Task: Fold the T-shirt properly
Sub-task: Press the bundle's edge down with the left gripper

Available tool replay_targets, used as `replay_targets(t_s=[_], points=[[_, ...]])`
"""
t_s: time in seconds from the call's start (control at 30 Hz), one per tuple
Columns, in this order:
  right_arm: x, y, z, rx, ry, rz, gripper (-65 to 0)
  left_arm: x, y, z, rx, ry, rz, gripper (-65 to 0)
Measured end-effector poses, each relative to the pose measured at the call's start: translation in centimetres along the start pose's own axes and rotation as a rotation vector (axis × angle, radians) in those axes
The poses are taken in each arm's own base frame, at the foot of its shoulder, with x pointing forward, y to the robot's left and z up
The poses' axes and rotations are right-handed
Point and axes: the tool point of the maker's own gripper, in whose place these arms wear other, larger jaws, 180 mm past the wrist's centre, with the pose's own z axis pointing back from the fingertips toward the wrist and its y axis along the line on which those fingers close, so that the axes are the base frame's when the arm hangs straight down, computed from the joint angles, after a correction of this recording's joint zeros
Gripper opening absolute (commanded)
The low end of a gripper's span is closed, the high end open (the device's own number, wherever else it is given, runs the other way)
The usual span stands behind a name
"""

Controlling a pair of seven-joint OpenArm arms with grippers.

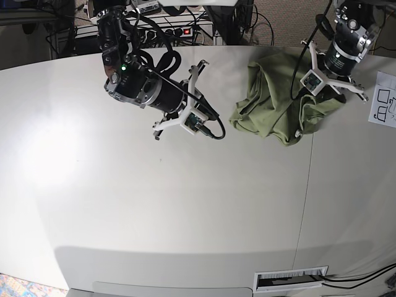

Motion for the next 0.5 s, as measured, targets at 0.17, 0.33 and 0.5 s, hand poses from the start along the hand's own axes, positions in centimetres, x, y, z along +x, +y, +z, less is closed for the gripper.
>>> replay_targets(t_s=[0.17,0.33,0.5], points=[[0.0,0.0,0.0,0.0,0.0,0.0,-65.0,0.9,1.2,-0.5,0.032,-0.028,-0.002,-65.0],[0.0,0.0,0.0,0.0,0.0,-0.001,-65.0,1.5,4.7,-0.5,0.197,-0.035,0.018,-65.0],[0.1,0.0,0.0,0.002,-0.003,-0.002,-65.0,-0.4,5.0,-1.7,0.201,0.003,0.024,-65.0]])
